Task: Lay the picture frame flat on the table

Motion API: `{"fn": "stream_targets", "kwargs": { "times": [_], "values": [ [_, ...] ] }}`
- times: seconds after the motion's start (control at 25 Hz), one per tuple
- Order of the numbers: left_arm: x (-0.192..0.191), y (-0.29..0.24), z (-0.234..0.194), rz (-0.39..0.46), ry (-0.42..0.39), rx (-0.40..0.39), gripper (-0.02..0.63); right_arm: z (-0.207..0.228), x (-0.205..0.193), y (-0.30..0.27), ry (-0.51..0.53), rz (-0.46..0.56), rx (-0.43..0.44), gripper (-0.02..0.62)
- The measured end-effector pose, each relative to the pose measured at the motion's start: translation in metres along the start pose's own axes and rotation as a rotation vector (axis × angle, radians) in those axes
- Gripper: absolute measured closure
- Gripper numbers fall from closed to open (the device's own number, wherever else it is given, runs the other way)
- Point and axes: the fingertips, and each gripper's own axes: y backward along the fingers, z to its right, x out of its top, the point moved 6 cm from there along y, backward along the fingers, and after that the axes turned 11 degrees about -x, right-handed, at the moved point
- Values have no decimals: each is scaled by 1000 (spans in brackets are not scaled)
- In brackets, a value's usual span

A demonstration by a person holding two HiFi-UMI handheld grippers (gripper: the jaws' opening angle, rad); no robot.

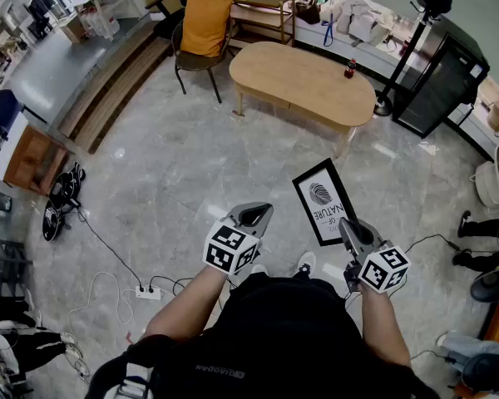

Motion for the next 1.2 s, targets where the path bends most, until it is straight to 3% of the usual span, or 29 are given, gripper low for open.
{"fn": "stream_targets", "kwargs": {
  "times": [0.6, 0.68, 0.88, 1.2],
  "values": [
    [5, 2, 0, -9, -6, -7, 600, -3, 3, 0, 7, -8, 10, 580],
    [3, 2, -1, -12, -3, -9, 600, -1, 2, -1, -57, -7, 7, 580],
    [-3, 13, -4, -6, 4, -11, 600, -4, -20, -4, -326, -37, 58, 580],
    [-34, 42, -24, -15, 36, 0, 600, -39, -44, -23, -312, -68, 86, 580]
  ]
}}
